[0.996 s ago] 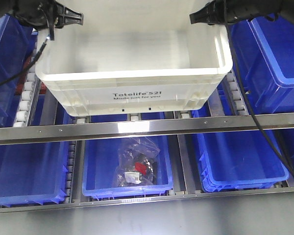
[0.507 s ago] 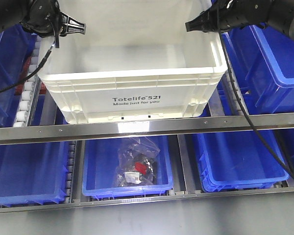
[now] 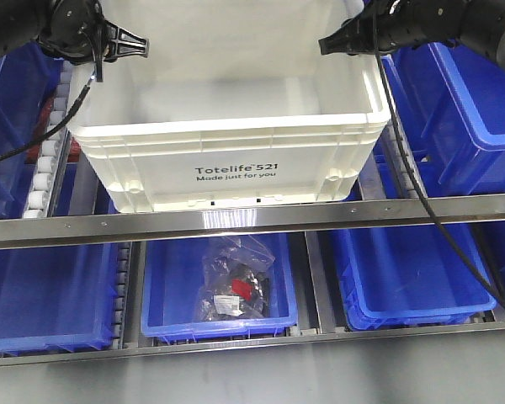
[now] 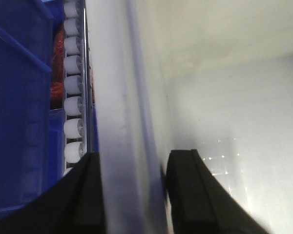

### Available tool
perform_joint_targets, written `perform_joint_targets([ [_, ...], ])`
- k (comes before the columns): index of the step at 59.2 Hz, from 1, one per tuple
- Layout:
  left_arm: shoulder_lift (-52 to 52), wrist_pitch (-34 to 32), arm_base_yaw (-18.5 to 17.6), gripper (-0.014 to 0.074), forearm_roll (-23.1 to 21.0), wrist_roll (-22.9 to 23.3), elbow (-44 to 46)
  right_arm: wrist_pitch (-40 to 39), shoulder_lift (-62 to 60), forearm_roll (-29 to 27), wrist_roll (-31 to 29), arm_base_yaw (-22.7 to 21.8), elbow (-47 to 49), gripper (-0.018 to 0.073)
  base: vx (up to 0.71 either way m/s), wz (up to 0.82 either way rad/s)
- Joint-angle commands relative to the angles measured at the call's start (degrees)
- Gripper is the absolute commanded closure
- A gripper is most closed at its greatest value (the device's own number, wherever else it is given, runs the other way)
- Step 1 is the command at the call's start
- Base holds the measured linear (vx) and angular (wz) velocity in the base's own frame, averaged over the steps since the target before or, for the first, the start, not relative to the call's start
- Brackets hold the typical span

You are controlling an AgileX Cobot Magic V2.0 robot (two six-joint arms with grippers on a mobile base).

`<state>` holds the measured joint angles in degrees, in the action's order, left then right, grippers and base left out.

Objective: Place moving items into box and shelve
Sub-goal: 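Open the left gripper and lift it off the tote rim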

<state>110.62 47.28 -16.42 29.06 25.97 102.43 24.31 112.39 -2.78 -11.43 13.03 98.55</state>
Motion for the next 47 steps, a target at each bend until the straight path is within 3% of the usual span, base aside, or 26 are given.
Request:
perform_joint_targets([
  [1,-4.3,-6.6,-0.7,0.0134,0.8,-0.3,2.2,-6.6,-4.2,-0.6,-1.0,0.7,2.6,0.0061,0.0,0.0],
  [12,-4.9,-6.8,-0.7,0.0026,0.9,-0.3,2.2,-7.4,-4.2,-0.6,-0.4,0.7,2.6,0.0004,0.0,0.0],
  [34,-8.1,-6.2,-0.7,0.0063,0.7,-0.3,2.2,-6.5,-7.3,-0.5,2.0,0.7,2.6,0.0022,0.0,0.0],
  [40,-8.8,-6.6,-0.7,0.0157,0.7,-0.4,2.2,-5.7,-7.6,-0.4,2.0,0.7,2.6,0.011,0.0,0.0],
  [47,-9.7,-6.7,-0.7,0.0417,0.8,-0.4,2.2,-3.4,-8.2,-0.4,2.0,0.7,2.6,0.0339,0.0,0.0],
])
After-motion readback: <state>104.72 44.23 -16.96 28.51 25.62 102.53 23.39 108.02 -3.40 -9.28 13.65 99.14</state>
